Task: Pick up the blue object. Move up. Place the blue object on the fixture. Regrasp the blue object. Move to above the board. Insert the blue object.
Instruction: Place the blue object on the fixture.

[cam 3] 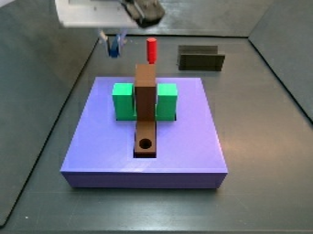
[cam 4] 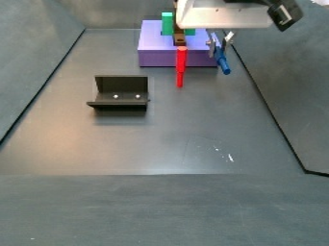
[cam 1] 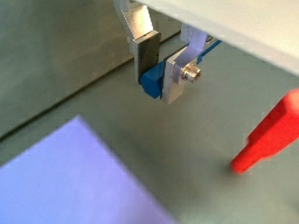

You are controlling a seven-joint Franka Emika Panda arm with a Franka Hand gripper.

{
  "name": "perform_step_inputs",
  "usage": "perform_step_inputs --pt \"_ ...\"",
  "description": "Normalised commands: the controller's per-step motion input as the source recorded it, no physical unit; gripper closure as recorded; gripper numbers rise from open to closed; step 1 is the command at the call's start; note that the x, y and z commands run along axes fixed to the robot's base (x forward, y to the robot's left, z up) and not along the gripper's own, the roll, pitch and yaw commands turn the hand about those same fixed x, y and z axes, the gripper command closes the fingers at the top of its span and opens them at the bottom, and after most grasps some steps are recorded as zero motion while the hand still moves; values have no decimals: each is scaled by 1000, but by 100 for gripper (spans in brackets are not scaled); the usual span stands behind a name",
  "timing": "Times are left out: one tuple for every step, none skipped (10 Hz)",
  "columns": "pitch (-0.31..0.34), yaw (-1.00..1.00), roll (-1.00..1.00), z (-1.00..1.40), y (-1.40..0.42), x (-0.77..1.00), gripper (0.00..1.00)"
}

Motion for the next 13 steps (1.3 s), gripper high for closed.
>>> perform_step_inputs --pt "-94 -146 -874 794 400 223 100" --pt "-140 -109 -917 711 403 374 100" --pt "-149 -169 -934 669 337 451 100" --pt "-17 -200 -969 506 203 649 100" --pt "-60 -129 -1000 309 149 620 100" --pt "-86 -120 -1000 237 111 666 100" --pt "-6 -129 -1000 89 77 729 100" --pt "0 -134 -1000 54 66 743 100" --pt "0 -129 -1000 54 69 746 100" --pt "0 -69 -969 0 111 794 100" --pt "0 -71 -900 9 103 837 100" --pt "0 -91 -860 6 74 877 100" --pt "0 -100 -760 11 66 914 100"
